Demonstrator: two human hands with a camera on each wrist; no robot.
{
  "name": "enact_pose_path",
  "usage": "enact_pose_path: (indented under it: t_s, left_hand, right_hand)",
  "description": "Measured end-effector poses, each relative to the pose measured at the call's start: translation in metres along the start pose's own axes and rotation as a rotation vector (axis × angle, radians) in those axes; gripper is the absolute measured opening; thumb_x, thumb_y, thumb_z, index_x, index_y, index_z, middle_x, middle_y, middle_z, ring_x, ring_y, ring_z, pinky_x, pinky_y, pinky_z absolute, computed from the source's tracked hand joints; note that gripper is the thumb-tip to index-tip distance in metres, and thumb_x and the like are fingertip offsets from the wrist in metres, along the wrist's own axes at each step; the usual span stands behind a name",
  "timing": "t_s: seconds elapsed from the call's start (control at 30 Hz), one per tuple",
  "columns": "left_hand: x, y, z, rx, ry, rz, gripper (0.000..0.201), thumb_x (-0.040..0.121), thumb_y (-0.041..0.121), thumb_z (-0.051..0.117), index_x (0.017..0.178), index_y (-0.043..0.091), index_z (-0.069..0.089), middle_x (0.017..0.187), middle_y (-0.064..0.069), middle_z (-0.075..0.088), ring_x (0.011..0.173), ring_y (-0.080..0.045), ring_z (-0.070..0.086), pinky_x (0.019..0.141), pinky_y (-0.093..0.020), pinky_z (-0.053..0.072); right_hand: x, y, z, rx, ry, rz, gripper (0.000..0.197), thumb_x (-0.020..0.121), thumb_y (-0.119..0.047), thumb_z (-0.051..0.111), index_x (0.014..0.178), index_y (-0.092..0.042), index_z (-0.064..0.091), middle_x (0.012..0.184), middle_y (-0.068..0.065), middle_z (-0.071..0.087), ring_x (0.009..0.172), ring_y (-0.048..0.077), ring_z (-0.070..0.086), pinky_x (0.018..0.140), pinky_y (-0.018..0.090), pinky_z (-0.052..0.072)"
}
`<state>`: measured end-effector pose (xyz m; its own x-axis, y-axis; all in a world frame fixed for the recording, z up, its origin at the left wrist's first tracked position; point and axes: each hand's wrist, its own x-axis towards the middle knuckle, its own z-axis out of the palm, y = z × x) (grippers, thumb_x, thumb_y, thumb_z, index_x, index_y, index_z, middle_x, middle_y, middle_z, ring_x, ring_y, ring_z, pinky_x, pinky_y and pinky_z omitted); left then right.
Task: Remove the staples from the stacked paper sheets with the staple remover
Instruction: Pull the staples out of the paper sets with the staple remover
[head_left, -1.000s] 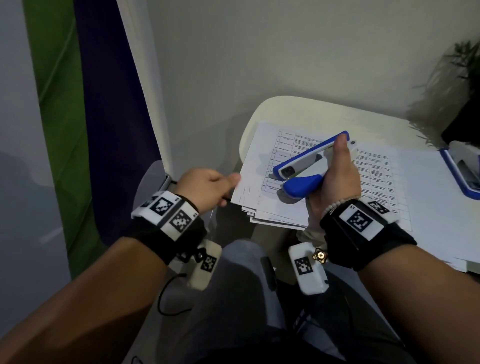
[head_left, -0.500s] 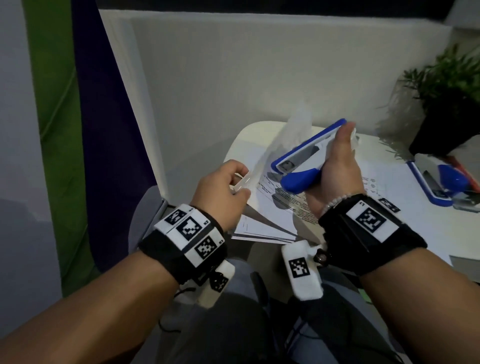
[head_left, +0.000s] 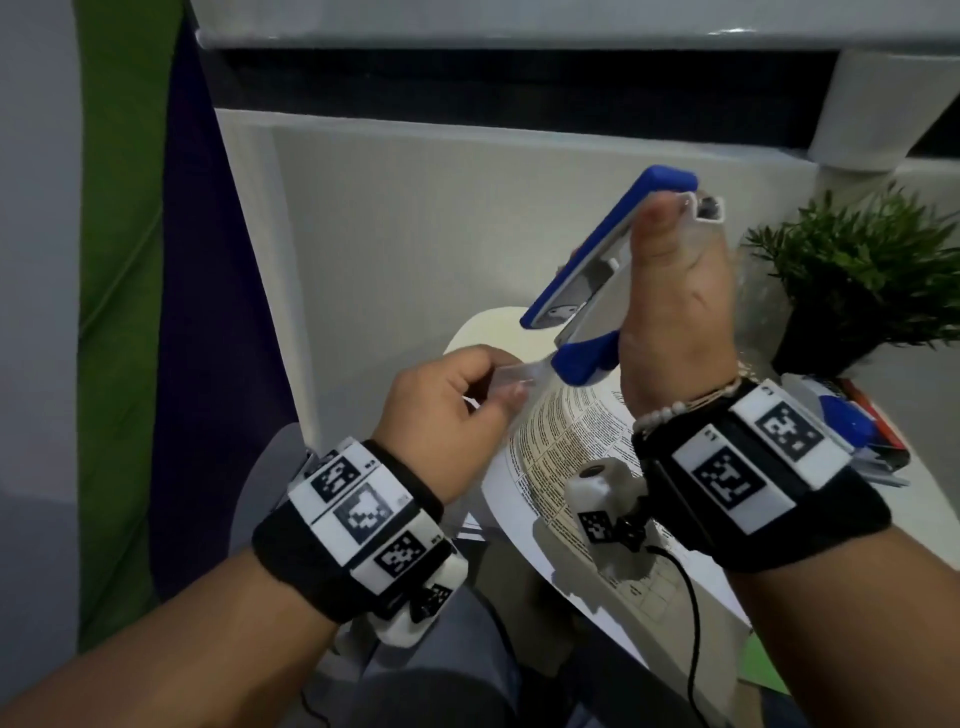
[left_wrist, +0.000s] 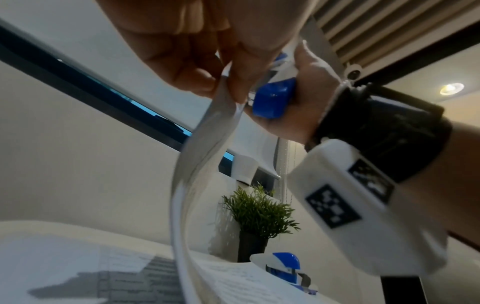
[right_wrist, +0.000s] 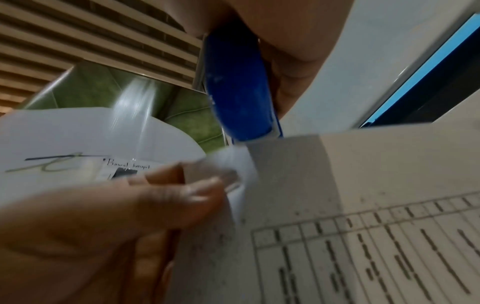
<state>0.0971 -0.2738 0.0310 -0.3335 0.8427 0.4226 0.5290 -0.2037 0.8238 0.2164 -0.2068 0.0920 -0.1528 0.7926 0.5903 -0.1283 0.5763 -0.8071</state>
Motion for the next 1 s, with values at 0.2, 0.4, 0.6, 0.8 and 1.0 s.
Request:
enact_pose_path:
  t_s: [0.2, 0.4, 0.6, 0.8, 1.0]
  left_hand:
    - [-0.002, 0.002, -0.002, 0.067, 0.013, 0.054, 0.03, 0.082, 0.015, 0.069, 0.077, 0.043, 0.059, 0.076, 0.018, 0.066, 0.073, 0.0, 0.062, 0.065, -0.019, 0.052]
    - [-0.003, 0.009, -0.005, 0.056, 0.01, 0.071, 0.019, 0.08, 0.02, 0.069, 0.081, 0.035, 0.057, 0.07, 0.005, 0.061, 0.065, -0.01, 0.056, 0.058, -0.02, 0.05]
    - [-0.005, 0.011, -0.006, 0.107, 0.016, 0.128, 0.044, 0.069, 0.033, 0.079, 0.106, 0.033, 0.055, 0.098, 0.02, 0.058, 0.09, 0.002, 0.053, 0.073, -0.008, 0.044]
    - [0.003, 0.015, 0.0, 0.335, 0.096, 0.279, 0.039, 0.064, 0.049, 0.075, 0.093, 0.024, 0.068, 0.086, 0.023, 0.055, 0.087, 0.001, 0.048, 0.078, -0.009, 0.036]
    - [0.003, 0.006, 0.006, 0.277, 0.098, 0.256, 0.038, 0.066, 0.053, 0.071, 0.089, 0.023, 0.071, 0.084, 0.016, 0.064, 0.081, 0.0, 0.053, 0.071, -0.011, 0.04]
  right_hand:
    - [0.001, 0.007, 0.002, -0.018, -0.026, 0.004, 0.028, 0.076, -0.062, 0.045, 0.076, -0.034, 0.047, 0.06, -0.019, 0.051, 0.063, 0.01, 0.052, 0.073, 0.044, 0.051]
    - [0.001, 0.004, 0.007, 0.009, -0.042, -0.013, 0.034, 0.075, -0.06, 0.044, 0.072, -0.026, 0.045, 0.057, -0.011, 0.046, 0.057, 0.018, 0.05, 0.06, 0.038, 0.049]
    - [0.001, 0.003, 0.011, 0.034, -0.045, -0.051, 0.033, 0.077, -0.057, 0.043, 0.07, -0.025, 0.043, 0.053, -0.012, 0.046, 0.052, 0.011, 0.047, 0.054, 0.03, 0.045]
    - [-0.003, 0.004, 0.016, 0.1, -0.015, -0.076, 0.024, 0.087, -0.042, 0.053, 0.071, -0.026, 0.043, 0.047, -0.019, 0.047, 0.045, -0.004, 0.041, 0.051, 0.011, 0.037]
    - [0.0, 0.008, 0.018, 0.088, 0.014, -0.065, 0.022, 0.087, -0.034, 0.052, 0.068, -0.027, 0.043, 0.044, -0.019, 0.045, 0.042, -0.003, 0.041, 0.049, 0.008, 0.034]
